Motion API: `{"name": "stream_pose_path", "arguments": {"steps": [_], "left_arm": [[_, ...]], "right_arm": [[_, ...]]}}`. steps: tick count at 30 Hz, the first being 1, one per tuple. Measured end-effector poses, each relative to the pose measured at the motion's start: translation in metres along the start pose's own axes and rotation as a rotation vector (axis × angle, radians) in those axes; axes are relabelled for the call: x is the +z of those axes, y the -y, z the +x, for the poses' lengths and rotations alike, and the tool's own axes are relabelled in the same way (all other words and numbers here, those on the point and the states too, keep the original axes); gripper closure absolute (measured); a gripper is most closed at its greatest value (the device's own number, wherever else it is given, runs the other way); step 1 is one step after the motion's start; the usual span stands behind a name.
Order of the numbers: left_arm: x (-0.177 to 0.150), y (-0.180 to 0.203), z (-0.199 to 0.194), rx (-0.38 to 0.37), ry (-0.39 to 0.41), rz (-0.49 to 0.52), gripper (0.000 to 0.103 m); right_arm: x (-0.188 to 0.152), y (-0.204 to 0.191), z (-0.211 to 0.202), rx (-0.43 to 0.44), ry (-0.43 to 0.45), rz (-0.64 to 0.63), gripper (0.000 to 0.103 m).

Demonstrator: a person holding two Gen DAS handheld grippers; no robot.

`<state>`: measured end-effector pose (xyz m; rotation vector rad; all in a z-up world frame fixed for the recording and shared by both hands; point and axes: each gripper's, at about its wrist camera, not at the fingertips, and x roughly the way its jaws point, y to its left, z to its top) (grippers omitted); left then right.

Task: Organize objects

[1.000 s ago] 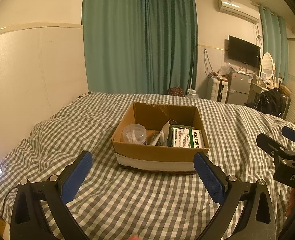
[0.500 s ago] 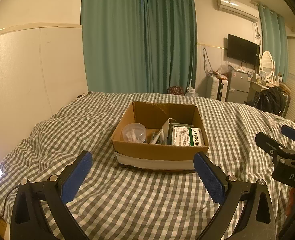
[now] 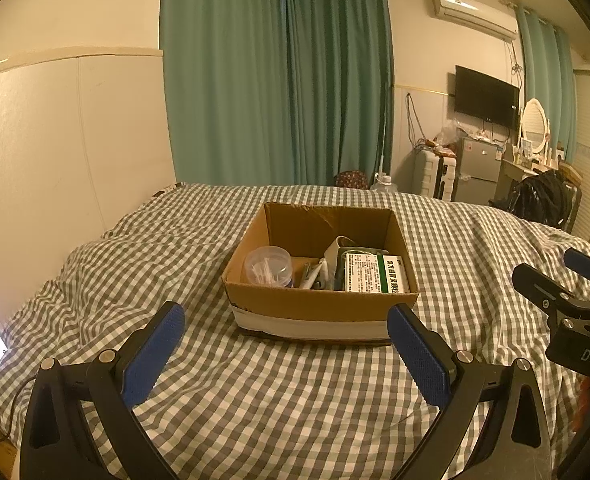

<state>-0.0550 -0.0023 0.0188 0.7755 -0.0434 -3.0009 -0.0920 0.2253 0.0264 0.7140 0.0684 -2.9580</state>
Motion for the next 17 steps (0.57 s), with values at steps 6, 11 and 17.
{"name": "stream_pose_path", "arguments": {"steps": [6, 11, 17], "left_arm": [[0.0015, 0.0006, 0.0013, 0.004, -0.003, 0.004, 0.0], [0.0004, -0.0017, 0.0024, 0.004, -0.008, -0.002, 0.0], [-0.0005, -0.0025, 0.0028, 0.02, 0.0, 0.003, 0.0]], "right_arm": [[0.0001, -0.0001, 0.0006, 0.001, -0.001, 0.0, 0.0], [-0.0008, -0.001, 0.0021, 0.0, -0.003, -0.002, 0.0], [-0.0011, -0.0004, 0.0026, 0.0, -0.003, -0.001, 0.0]]}}
